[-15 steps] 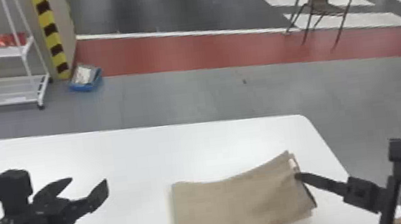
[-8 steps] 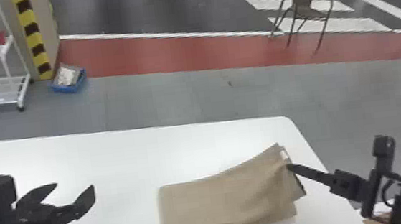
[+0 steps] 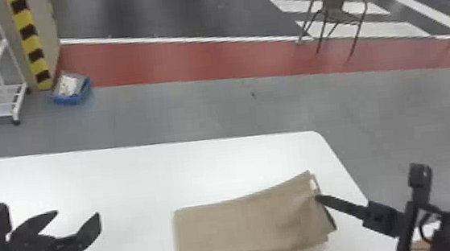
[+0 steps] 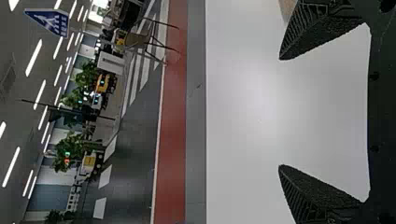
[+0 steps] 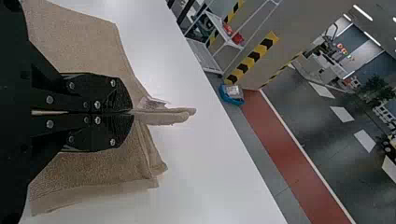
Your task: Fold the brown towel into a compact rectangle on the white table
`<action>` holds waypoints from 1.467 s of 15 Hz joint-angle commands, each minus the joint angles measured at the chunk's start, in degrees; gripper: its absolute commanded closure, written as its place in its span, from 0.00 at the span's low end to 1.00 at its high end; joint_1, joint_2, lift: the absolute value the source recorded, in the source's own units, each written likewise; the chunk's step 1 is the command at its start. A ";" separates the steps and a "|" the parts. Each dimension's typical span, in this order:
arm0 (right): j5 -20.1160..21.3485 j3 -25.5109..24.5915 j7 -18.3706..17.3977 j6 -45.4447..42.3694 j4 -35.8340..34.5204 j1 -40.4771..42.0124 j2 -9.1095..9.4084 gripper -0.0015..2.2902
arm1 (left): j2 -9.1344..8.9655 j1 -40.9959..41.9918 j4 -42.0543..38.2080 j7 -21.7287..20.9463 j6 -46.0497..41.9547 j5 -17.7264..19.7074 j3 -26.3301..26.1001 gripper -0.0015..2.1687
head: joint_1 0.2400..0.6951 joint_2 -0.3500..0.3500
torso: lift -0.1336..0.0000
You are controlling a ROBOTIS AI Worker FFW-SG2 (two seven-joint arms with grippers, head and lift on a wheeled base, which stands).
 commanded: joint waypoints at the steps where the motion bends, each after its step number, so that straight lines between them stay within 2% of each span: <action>1: 1.57 -0.83 -0.75 -1.31 -0.06 0.51 0.15 0.58 | 0.00 -0.07 0.00 0.00 0.00 0.00 -0.59 0.03 | 1.00 0.07 | 1.00; 5: 4.03 -1.01 -2.60 -5.00 3.80 -1.69 -0.64 0.57 | -0.09 -0.51 0.09 0.09 0.00 -0.88 -1.38 0.03 | 1.00 0.03 | 1.00; 6: 5.35 -0.66 -2.77 -6.05 5.03 -2.74 -0.64 0.49 | -0.09 -0.51 0.09 0.09 0.00 -0.88 -1.38 0.03 | 1.00 0.02 | 1.00; 8: 8.16 0.75 -4.80 -7.81 7.23 -4.32 -0.73 0.26 | -0.09 -0.51 0.26 0.09 0.00 -1.23 -1.47 0.03 | 1.00 0.00 | 1.00; 9: 8.60 0.84 -5.85 -8.87 8.11 -4.59 -0.73 0.08 | -0.09 -0.51 0.26 0.26 0.00 -1.23 -1.56 0.03 | 1.00 0.00 | 1.00; 10: 9.04 0.84 -6.82 -9.04 8.11 -4.59 -0.73 0.02 | -0.09 -0.43 0.09 0.44 0.18 -1.23 -1.65 0.03 | 1.00 0.00 | 1.00; 14: 7.28 -1.80 -7.87 -9.74 6.09 -2.39 -0.29 0.02 | -0.09 0.72 -1.58 0.44 0.71 -1.14 -1.74 0.03 | 1.00 0.00 | 1.00; 16: 6.05 -3.65 -7.96 -12.03 4.60 -0.37 0.24 0.02 | -0.09 1.24 -3.16 0.44 1.94 -1.14 -3.58 0.03 | 1.00 0.00 | 1.00; 19: 5.88 -5.32 -9.54 -20.64 6.00 2.53 1.12 0.02 | -0.09 0.63 -3.08 0.70 2.46 -1.14 -7.10 0.03 | 1.00 0.00 | 1.00; 22: 4.74 -8.57 -11.30 -28.38 6.97 5.96 1.82 0.02 | -0.35 -0.60 -2.90 2.99 8.09 0.18 -10.97 0.03 | 1.00 0.00 | 1.00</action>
